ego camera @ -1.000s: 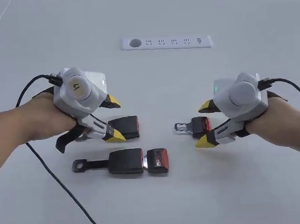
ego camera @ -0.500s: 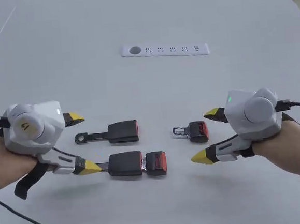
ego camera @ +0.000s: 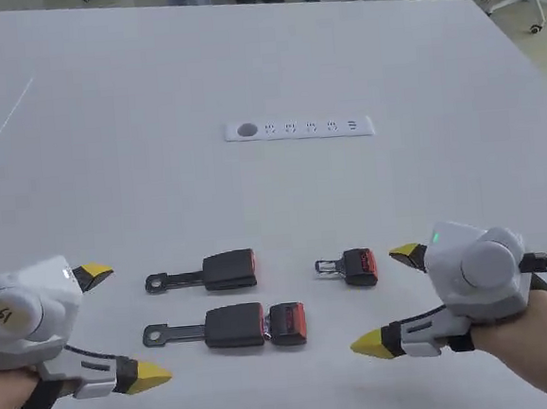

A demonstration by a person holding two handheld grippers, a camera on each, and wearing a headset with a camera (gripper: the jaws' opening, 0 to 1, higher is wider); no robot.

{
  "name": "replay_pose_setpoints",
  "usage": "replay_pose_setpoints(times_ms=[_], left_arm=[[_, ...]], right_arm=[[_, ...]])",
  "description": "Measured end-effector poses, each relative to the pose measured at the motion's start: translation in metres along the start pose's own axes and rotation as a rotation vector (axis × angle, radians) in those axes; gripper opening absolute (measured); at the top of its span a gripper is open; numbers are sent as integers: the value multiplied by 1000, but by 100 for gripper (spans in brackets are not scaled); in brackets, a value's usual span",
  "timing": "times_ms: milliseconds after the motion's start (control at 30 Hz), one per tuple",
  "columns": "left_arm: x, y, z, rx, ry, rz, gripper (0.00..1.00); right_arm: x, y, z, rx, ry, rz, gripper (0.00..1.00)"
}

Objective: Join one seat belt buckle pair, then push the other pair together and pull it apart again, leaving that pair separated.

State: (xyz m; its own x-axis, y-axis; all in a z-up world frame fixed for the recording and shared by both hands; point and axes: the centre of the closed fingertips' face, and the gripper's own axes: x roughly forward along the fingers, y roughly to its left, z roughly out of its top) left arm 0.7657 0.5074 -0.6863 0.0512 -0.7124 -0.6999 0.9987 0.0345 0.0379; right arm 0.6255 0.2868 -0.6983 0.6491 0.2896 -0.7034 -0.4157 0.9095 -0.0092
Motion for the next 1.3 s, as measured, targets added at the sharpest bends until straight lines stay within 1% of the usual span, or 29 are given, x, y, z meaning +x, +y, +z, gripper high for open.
replay_pose_setpoints(times_ms=[100,300,333,533,600,633,700,800,833,933,1033,1067,1167,1233,1300], left_arm=[[-10,-1,0,-26,-14,13,100],[-21,-5,-5,-59,-28,28,100],[-23,-7,-6,-72,-34,29,100],[-31,-12,-11,-102,-48,43,100],[-33,-15,-11,-116,-58,39,100],[-34,-15,-11,-117,-59,38,100],[-36,-17,-12,-123,-60,44,100],[-39,-18,-12,-136,-70,46,100],[-40,-17,-12,-135,-72,49,100],[-41,-15,-14,-150,-78,57,100],[-40,-14,-18,-159,-71,64,100],[-40,-15,-18,-161,-74,62,100],[-41,-19,-13,-136,-97,60,100],[-41,-21,-13,-138,-87,59,100],[-41,-23,-11,-129,-88,54,100]], right_arm=[[-4,3,-3,26,-9,-29,90],[-13,7,-5,76,-30,-70,98],[-16,8,-6,88,-37,-79,99],[-23,12,-14,128,-47,-94,99],[-26,14,-16,155,-55,-99,99],[-26,14,-17,158,-57,-100,99],[-28,15,-21,168,-50,-108,99],[-31,15,-19,191,-61,-113,99],[-33,15,-18,193,-67,-121,99],[-36,16,-13,190,-77,-125,99],[-37,17,-11,185,-82,-129,99],[-38,17,-11,186,-87,-131,99],[-38,19,-11,189,-85,-127,99],[-38,20,-11,184,-86,-128,99],[-39,21,-10,183,-90,-126,99]])
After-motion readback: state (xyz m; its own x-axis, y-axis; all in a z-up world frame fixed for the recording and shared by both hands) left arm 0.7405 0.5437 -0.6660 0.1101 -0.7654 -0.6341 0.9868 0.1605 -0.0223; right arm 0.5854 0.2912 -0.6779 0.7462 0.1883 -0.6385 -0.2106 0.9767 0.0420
